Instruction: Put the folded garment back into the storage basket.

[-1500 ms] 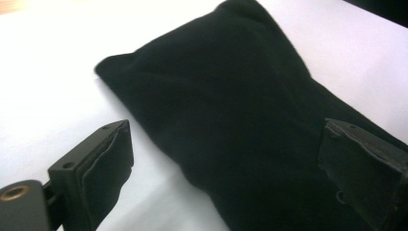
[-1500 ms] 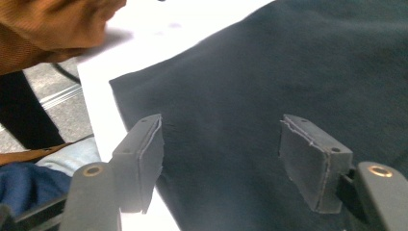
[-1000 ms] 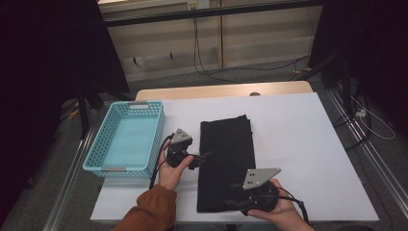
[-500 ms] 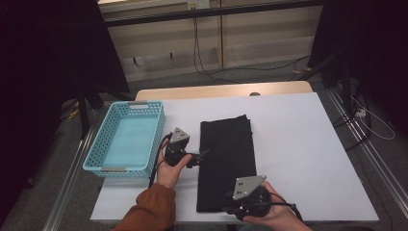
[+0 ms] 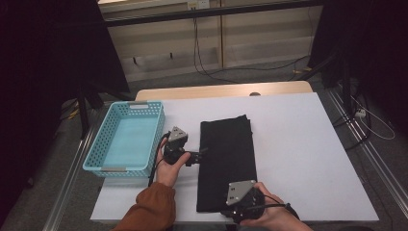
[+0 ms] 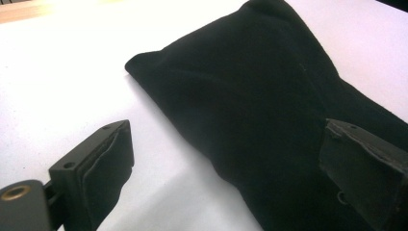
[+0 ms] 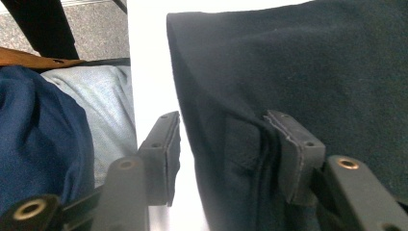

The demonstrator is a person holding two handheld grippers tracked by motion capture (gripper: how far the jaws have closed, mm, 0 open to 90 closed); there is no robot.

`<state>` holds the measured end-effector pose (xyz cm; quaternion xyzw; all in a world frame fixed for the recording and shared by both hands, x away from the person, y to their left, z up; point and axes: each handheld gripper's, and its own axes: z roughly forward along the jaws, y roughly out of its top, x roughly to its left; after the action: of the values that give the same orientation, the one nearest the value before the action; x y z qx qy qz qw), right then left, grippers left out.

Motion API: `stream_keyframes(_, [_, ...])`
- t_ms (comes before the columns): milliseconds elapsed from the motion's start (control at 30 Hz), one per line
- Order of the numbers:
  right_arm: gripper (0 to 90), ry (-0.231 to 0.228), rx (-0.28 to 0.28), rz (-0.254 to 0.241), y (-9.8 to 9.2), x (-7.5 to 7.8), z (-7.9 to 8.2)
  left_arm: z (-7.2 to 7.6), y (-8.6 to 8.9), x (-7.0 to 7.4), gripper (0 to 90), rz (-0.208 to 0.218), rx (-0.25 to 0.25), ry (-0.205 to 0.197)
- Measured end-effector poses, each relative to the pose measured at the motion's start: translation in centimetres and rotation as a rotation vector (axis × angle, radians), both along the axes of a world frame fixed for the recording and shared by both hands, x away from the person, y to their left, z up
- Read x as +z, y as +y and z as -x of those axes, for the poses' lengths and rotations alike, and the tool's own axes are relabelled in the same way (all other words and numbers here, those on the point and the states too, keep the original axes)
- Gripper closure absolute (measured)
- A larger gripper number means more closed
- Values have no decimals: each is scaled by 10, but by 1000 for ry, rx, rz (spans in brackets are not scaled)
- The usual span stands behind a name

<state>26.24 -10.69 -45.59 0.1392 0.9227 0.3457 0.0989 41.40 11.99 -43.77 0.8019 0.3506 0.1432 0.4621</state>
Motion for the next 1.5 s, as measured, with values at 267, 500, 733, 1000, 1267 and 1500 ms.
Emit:
stream_keyframes(267, [743, -20, -16, -26, -6, -1, -8, -2, -1, 0, 51, 13, 42, -19])
stream_keyframes(500, [780, 0, -18, -48, -8, -2, -11, -13, -6, 0, 66, 20, 42, 14])
stream_keyframes(733, [786, 30, -25, -67, -10, -2, -14, -36, -14, 2, 100, 25, 26, 22])
stream_keyframes(1000, [785, 40, -31, -71, -10, -1, -15, -64, -24, 8, 113, 3, 51, 48])
stream_keyframes(1267, [785, 50, -30, -73, -11, -1, -15, -87, -31, 5, 207, -16, 56, 46])
stream_keyframes(1500, [785, 44, -31, -71, -10, -1, -15, -107, -32, -6, 325, -20, 104, 76])
